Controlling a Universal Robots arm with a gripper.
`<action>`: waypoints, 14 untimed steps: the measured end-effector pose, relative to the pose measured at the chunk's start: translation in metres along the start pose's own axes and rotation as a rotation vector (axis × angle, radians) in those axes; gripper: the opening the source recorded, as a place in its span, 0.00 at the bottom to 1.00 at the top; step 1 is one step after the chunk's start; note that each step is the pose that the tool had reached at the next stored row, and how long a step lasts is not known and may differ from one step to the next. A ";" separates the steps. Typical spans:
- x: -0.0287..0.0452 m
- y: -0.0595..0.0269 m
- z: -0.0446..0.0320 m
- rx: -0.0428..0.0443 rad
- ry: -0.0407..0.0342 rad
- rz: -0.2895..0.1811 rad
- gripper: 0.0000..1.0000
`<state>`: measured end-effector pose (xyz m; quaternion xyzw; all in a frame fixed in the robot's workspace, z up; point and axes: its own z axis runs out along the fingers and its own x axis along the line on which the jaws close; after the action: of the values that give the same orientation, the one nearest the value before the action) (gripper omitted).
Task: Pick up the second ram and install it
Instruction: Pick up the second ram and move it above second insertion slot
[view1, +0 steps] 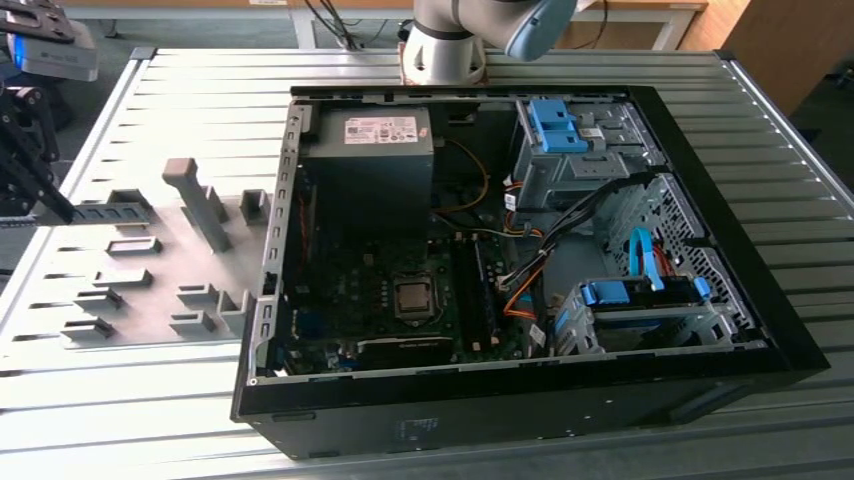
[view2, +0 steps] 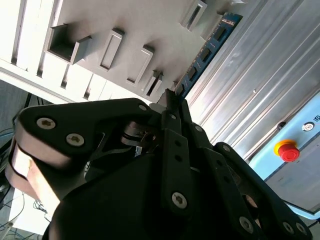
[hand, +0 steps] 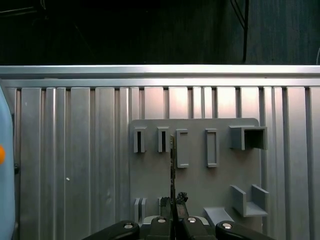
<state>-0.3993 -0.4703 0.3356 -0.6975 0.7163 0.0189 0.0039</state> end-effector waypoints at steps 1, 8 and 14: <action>0.0000 0.0000 -0.0016 0.0000 0.0001 0.000 0.14; -0.0004 0.0003 -0.0128 -0.0001 0.0001 0.000 0.14; -0.0010 0.0006 -0.0299 0.0001 -0.0001 0.000 0.14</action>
<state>-0.3993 -0.4703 0.3655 -0.6975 0.7163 0.0189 0.0039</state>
